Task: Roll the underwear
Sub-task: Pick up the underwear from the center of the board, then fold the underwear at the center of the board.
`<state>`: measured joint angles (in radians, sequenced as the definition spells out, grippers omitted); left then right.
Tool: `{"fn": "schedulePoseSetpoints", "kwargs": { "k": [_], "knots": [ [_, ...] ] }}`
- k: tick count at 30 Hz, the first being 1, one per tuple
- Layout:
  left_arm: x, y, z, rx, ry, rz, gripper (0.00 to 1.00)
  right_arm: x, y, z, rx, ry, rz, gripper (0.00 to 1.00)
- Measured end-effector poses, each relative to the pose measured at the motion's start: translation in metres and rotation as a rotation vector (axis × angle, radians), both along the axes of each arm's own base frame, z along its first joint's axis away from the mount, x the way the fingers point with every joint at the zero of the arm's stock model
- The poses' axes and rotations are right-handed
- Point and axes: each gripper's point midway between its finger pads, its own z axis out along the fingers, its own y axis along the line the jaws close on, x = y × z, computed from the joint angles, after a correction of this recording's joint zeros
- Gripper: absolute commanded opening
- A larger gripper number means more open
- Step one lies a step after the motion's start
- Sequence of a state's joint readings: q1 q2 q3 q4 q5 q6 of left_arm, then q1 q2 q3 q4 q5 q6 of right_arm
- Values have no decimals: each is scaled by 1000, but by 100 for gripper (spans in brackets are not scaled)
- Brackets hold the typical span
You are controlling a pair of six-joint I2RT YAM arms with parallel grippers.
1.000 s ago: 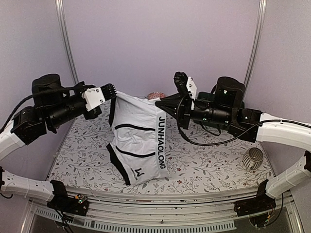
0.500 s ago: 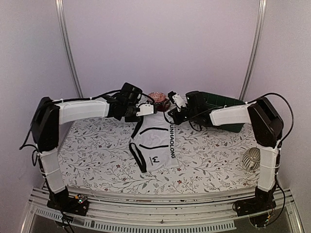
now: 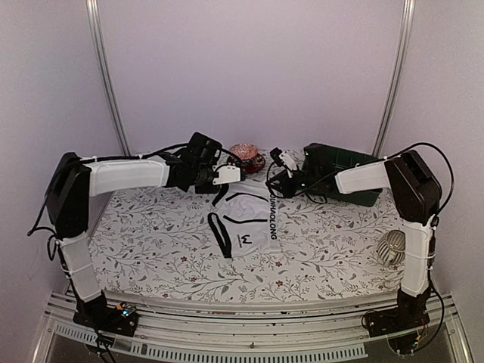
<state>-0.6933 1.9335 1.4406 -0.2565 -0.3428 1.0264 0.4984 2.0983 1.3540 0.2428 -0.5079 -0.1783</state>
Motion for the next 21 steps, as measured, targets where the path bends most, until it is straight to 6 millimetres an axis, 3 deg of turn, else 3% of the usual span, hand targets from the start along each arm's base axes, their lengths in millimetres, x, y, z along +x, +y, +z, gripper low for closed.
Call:
{"fn": "schedulePoseSetpoints", "kwargs": {
  "k": [4,6,8,12,15,21],
  "knots": [
    [-32,-4,39,-66,-34,-70,0,-36,-1,15,32,-9,110,2],
    [-50,-8,44,-82,-23,-114,0,-52,-3,25,48,-19,148,2],
    [-66,-10,37,-81,8,-149,0,-65,-6,32,59,-22,176,2],
    [-100,-11,-4,-29,119,-197,0,-85,-11,39,67,-23,219,3],
    [-123,-8,-29,4,205,-216,0,-102,-15,34,58,-3,252,3],
    [-149,-9,-50,24,278,-244,0,-142,-16,14,15,55,331,4]
  ]
}}
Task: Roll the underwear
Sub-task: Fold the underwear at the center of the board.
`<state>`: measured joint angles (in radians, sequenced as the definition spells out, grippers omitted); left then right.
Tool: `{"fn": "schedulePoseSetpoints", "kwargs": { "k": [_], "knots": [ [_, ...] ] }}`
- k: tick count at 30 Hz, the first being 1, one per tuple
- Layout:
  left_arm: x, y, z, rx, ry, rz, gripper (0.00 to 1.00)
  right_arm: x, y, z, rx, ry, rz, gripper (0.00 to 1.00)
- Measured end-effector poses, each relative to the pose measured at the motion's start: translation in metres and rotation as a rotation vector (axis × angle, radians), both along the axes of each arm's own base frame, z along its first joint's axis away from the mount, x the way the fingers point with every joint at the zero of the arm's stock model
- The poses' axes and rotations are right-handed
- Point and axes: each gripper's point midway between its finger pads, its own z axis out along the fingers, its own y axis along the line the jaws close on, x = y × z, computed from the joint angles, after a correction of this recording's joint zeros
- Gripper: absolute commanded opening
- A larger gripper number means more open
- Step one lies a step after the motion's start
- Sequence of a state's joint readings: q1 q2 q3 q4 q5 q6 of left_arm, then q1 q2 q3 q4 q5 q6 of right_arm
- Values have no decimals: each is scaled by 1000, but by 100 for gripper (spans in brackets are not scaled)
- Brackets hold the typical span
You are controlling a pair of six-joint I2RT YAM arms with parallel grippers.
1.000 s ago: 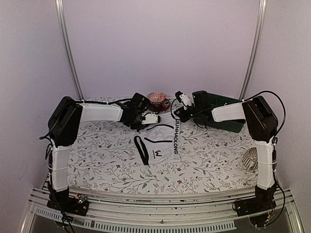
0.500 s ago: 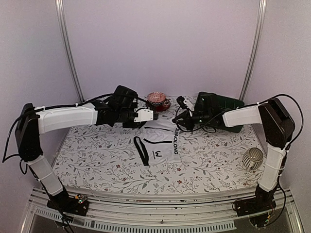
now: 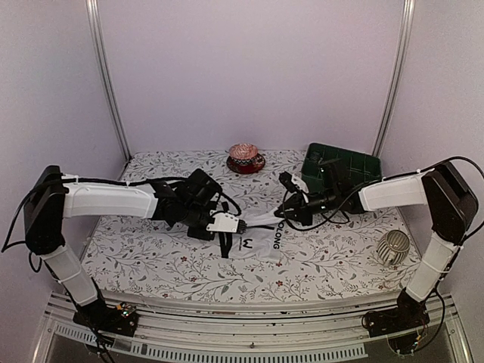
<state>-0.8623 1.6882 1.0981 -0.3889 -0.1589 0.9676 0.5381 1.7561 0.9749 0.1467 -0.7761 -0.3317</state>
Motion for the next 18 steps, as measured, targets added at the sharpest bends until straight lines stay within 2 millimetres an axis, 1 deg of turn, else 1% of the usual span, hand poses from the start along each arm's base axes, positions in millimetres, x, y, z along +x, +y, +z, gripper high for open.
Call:
{"fn": "schedulePoseSetpoints", "kwargs": {
  "k": [2,6,10,15,18],
  "knots": [
    [-4,3,-5,11,17,-2,0,-17,2,-5,-19,11,32,4],
    [-13,8,-14,32,50,-3,0,-39,9,-10,-42,14,79,6],
    [-27,15,-24,69,84,-17,0,-59,15,-23,-84,27,115,7],
    [-49,17,-34,103,110,-55,0,-79,14,-41,-137,46,133,6],
    [-56,15,-35,104,118,-66,0,-86,13,-41,-156,36,134,4]
  ]
}}
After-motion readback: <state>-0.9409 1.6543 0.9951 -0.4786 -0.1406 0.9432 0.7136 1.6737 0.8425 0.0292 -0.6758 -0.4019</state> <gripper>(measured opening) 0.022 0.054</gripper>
